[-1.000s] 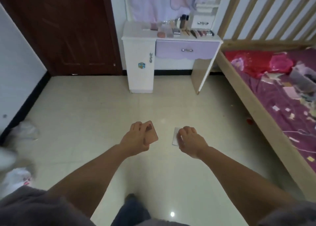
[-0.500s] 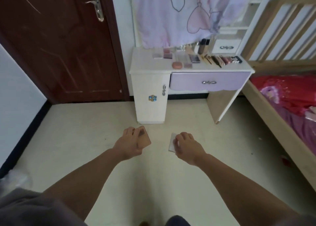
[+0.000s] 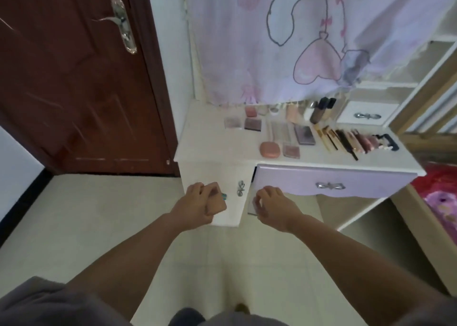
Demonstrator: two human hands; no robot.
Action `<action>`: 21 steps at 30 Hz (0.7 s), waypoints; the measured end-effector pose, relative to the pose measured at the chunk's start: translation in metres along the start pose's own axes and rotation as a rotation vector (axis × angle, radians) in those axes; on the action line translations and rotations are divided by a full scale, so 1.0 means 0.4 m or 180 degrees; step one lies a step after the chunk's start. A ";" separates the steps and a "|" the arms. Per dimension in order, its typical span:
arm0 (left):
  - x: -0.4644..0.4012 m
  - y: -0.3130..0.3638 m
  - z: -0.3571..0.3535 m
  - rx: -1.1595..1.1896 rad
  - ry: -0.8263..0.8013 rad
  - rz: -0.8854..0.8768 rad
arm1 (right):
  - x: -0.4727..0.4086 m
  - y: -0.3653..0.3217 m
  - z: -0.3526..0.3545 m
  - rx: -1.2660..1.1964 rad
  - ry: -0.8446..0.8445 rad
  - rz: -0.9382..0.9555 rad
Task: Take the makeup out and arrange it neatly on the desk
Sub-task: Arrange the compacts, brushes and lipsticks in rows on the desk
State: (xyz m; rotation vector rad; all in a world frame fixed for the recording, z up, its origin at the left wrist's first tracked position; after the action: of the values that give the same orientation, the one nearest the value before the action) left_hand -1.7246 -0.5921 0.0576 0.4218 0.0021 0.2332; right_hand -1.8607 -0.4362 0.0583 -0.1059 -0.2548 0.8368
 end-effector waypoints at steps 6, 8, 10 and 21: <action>-0.272 -0.151 0.053 0.0099 -0.0226 0.0093 | -0.331 -0.016 0.034 0.0154 -0.0098 0.0230; -0.369 -0.210 0.058 0.0079 -0.0331 0.0038 | -0.438 -0.011 0.025 0.0259 -0.0202 0.0174; -0.465 -0.264 0.067 0.0053 -0.0427 -0.0069 | -0.533 -0.013 0.037 0.0317 -0.0171 0.0056; -0.787 -0.383 0.033 -0.0391 -0.1235 -0.1085 | -0.815 0.026 0.000 0.0216 -0.0919 -0.0749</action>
State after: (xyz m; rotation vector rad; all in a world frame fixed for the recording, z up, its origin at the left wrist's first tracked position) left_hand -1.9962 -0.8041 -0.0074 0.3325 -0.3174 -0.1861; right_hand -2.0772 -0.6724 -0.0030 0.1082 -0.5000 0.6239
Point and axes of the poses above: each hand's wrist, its own x-axis away from the middle knuckle, its own z-axis out of the back of the hand, y = z × x, the point moved 8 cm from there along -x, towards the middle knuckle, and after that the axes turned 11 degrees about -z, right-handed, at the moved point
